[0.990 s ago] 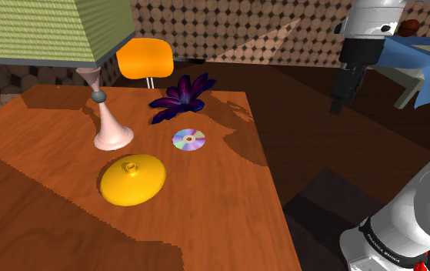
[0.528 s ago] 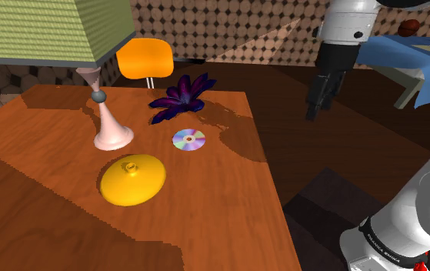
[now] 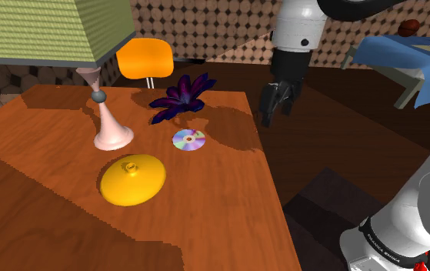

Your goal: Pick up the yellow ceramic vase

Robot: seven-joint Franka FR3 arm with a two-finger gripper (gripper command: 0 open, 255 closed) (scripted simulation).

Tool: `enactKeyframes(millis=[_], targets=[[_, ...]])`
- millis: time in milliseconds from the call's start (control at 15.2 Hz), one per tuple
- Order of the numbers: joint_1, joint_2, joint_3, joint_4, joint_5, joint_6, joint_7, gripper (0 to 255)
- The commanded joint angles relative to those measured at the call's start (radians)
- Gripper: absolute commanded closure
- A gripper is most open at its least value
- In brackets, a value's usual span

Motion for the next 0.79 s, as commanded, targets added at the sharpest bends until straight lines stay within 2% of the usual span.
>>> enactKeyframes(millis=[0, 396, 726], targets=[[0.012, 0.035, 0.036, 0.017, 0.008, 0.035, 0.038, 0], [0.035, 0.210, 0.142, 0.144, -0.011, 0.125, 0.161, 0], [0.053, 0.375, 0.222, 0.283, -0.074, 0.176, 0.278, 0]])
